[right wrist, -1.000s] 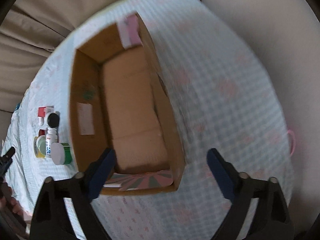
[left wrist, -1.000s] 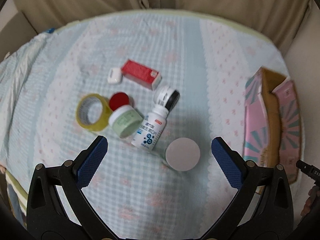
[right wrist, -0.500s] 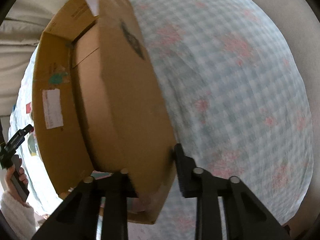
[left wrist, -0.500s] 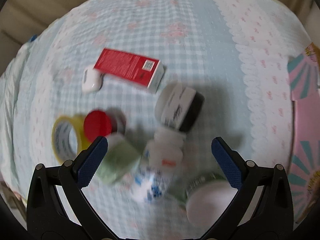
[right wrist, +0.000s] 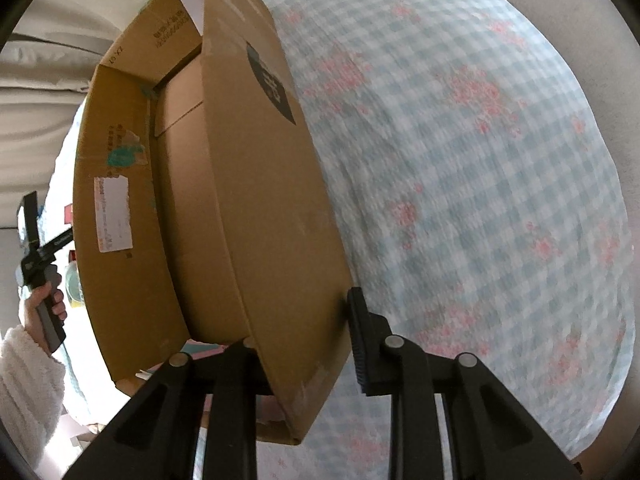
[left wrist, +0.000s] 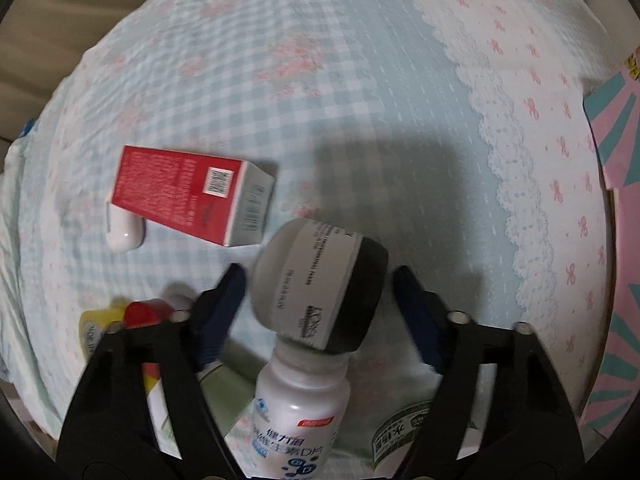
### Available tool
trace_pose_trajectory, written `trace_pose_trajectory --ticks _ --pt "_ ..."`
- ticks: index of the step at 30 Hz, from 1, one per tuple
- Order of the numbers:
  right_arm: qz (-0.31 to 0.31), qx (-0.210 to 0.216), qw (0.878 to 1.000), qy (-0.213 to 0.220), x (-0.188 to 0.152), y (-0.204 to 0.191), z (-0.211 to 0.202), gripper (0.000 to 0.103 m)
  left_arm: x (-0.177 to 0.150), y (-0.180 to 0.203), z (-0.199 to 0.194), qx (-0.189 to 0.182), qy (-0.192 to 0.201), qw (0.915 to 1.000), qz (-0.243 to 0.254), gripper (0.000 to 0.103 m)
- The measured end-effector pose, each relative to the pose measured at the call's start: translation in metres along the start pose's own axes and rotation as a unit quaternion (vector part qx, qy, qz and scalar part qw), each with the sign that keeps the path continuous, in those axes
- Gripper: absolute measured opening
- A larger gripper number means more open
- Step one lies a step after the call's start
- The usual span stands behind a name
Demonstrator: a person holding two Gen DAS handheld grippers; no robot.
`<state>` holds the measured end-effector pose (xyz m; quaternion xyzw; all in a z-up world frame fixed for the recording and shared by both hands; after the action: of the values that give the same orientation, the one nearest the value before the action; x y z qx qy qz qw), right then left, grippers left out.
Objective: Organize rigid objects
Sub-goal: 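Grasp the black-lidded L'Oreal jar with the left gripper and lift it, then carry the L'Oreal jar into the box and open the left gripper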
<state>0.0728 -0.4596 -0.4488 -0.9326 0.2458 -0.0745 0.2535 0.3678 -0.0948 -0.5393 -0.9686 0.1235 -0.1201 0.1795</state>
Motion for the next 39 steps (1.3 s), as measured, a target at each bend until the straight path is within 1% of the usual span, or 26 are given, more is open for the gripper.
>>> trace_pose_trajectory --ticks 2,10,14,19,22,25,30,33,35,39 --pt "0.008 0.009 1.000 0.003 0.001 0.004 -0.003 0.023 -0.001 0.002 0.004 0.005 -0.005 1.0000 0.004 0.056" --pt "0.006 0.013 1.000 0.003 -0.001 0.001 -0.003 0.024 0.000 0.003 -0.001 0.009 0.005 0.9999 0.000 0.054" --pt "0.004 0.011 1.000 0.005 -0.001 0.002 -0.002 0.024 -0.002 0.001 -0.011 0.005 0.012 0.9997 -0.018 0.053" --pt "0.010 0.020 1.000 0.014 -0.005 0.002 -0.001 0.024 -0.004 -0.009 -0.032 -0.013 0.024 0.9986 -0.046 0.052" --pt "0.011 0.023 0.999 0.019 -0.007 0.003 -0.001 0.024 -0.004 -0.014 -0.057 -0.025 0.039 0.9974 -0.055 0.052" --pt "0.005 0.019 1.000 0.019 -0.009 0.002 -0.002 0.024 -0.001 -0.019 -0.094 -0.039 0.062 0.9955 -0.061 0.052" --pt "0.005 0.015 1.000 0.020 -0.011 -0.001 -0.001 0.024 0.018 -0.013 -0.163 -0.067 0.105 0.9907 -0.054 0.052" --pt "0.007 0.018 1.000 0.022 -0.011 -0.001 -0.002 0.024 0.036 0.004 -0.207 -0.087 0.132 0.9865 -0.042 0.052" --pt "0.004 0.019 1.000 0.024 -0.012 -0.002 -0.001 0.024 0.052 0.023 -0.238 -0.100 0.152 0.9831 -0.024 0.052" --pt "-0.003 0.020 0.999 0.026 -0.013 -0.005 -0.001 0.024 0.077 0.065 -0.271 -0.121 0.173 0.9775 0.006 0.052"
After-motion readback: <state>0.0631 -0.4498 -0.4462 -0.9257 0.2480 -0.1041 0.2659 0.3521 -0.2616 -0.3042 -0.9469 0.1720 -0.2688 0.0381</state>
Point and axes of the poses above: each gripper's, at about its wrist camera, not at the fingertips, and z roughly the way its jaws point, y to its right, x to its top, the point moved 5 cm from there along z, roughly the way its jaws point, and after that the axes turned 13 degrees about x, right-handed, at the moved point
